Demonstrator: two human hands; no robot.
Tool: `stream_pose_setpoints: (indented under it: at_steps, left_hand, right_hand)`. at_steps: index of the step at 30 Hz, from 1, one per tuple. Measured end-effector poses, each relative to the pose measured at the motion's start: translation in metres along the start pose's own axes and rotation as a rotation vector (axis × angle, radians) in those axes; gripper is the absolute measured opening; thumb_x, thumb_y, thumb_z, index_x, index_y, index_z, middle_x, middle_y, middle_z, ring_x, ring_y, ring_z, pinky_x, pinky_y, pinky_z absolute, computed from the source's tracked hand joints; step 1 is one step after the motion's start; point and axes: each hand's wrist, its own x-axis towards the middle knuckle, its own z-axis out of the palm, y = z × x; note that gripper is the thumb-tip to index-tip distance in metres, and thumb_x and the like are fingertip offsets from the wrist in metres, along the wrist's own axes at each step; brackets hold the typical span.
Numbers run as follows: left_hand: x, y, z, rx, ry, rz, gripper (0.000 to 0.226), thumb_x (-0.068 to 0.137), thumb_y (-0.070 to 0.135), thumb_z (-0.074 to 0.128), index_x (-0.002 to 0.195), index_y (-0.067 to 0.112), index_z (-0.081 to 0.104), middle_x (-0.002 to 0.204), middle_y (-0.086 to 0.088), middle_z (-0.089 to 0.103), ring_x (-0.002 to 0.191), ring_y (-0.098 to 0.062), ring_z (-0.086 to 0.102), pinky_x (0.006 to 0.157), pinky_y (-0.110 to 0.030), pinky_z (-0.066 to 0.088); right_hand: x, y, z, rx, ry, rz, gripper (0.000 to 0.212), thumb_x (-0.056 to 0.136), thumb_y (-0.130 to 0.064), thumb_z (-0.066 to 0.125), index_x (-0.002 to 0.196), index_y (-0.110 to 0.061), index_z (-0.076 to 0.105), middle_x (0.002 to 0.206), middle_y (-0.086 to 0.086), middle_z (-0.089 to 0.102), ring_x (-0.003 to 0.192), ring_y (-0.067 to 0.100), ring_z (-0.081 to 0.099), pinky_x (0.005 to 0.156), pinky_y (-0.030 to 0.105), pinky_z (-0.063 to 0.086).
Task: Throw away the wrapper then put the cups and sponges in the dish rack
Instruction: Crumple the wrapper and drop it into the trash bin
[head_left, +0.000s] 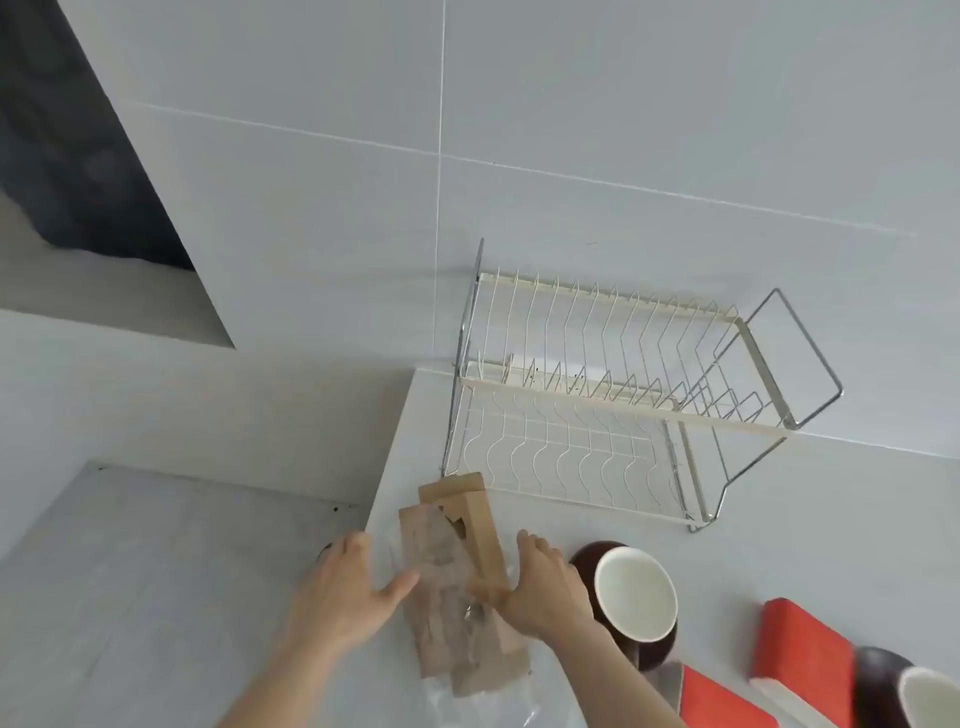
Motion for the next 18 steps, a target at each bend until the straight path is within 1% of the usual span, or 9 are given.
stream_pose_setpoints:
  at_steps: [3, 5, 7, 9, 11, 14, 18]
  left_hand:
    - [-0.005, -0.004, 0.017, 0.022, -0.105, -0.030, 0.072, 0.065, 0.085, 0.041, 0.101, 0.023, 0.045, 0.102, 0.009, 0.054, 0.093, -0.017, 0.058, 0.077, -0.035, 0.050]
    - [-0.011, -0.006, 0.029, -0.038, -0.162, -0.070, 0.070, 0.060, 0.088, 0.038, 0.093, 0.026, 0.044, 0.092, 0.013, 0.052, 0.082, -0.011, 0.057, 0.069, -0.032, 0.049]
    - [-0.015, -0.004, 0.039, -0.094, -0.218, -0.109, 0.067, 0.057, 0.090, 0.041, 0.088, 0.031, 0.045, 0.088, 0.014, 0.055, 0.078, -0.007, 0.056, 0.064, -0.030, 0.045]
    - [-0.019, 0.000, 0.046, -0.133, -0.251, -0.137, 0.064, 0.058, 0.088, 0.044, 0.089, 0.032, 0.046, 0.088, 0.012, 0.058, 0.078, -0.007, 0.057, 0.062, -0.029, 0.043]
    - [-0.022, 0.005, 0.053, -0.189, -0.264, -0.144, 0.055, 0.062, 0.080, 0.050, 0.086, 0.031, 0.045, 0.083, 0.011, 0.059, 0.074, -0.007, 0.058, 0.059, -0.027, 0.041]
    - [-0.026, 0.016, 0.057, -0.322, -0.258, -0.171, 0.040, 0.072, 0.062, 0.062, 0.078, 0.029, 0.040, 0.070, 0.009, 0.058, 0.062, -0.006, 0.056, 0.050, -0.025, 0.036]
    - [-0.032, 0.027, 0.059, -0.465, -0.207, -0.220, 0.033, 0.080, 0.039, 0.068, 0.076, 0.026, 0.037, 0.066, 0.010, 0.048, 0.058, -0.010, 0.048, 0.052, -0.030, 0.035]
  right_hand:
    - [0.003, 0.000, 0.013, 0.029, -0.055, 0.069, 0.116, 0.065, -0.089, 0.051, 0.149, -0.013, 0.025, 0.147, 0.003, 0.042, 0.138, 0.027, 0.036, 0.110, 0.044, 0.033]
    - [0.003, 0.002, 0.021, 0.079, -0.063, 0.107, 0.117, 0.064, -0.088, 0.054, 0.149, -0.014, 0.023, 0.148, 0.003, 0.041, 0.137, 0.028, 0.038, 0.108, 0.044, 0.035]
    - [0.002, 0.003, 0.029, 0.127, -0.059, 0.126, 0.106, 0.067, -0.083, 0.059, 0.143, -0.016, 0.030, 0.143, 0.003, 0.046, 0.131, 0.028, 0.045, 0.102, 0.042, 0.042]
    - [0.000, 0.004, 0.033, 0.151, -0.045, 0.120, 0.093, 0.069, -0.078, 0.062, 0.136, -0.018, 0.038, 0.134, 0.000, 0.051, 0.125, 0.026, 0.050, 0.096, 0.039, 0.046]
    - [-0.001, 0.005, 0.038, 0.190, -0.039, 0.112, 0.086, 0.070, -0.074, 0.064, 0.133, -0.019, 0.044, 0.126, -0.002, 0.054, 0.120, 0.023, 0.053, 0.091, 0.037, 0.047]
    - [-0.002, 0.004, 0.040, 0.297, -0.038, 0.130, 0.077, 0.070, -0.063, 0.072, 0.131, -0.020, 0.052, 0.119, -0.004, 0.061, 0.110, 0.020, 0.059, 0.087, 0.033, 0.050]
    - [-0.006, 0.007, 0.040, 0.456, -0.035, 0.164, 0.072, 0.067, -0.053, 0.082, 0.127, -0.020, 0.058, 0.112, -0.005, 0.067, 0.099, 0.017, 0.064, 0.083, 0.032, 0.055]
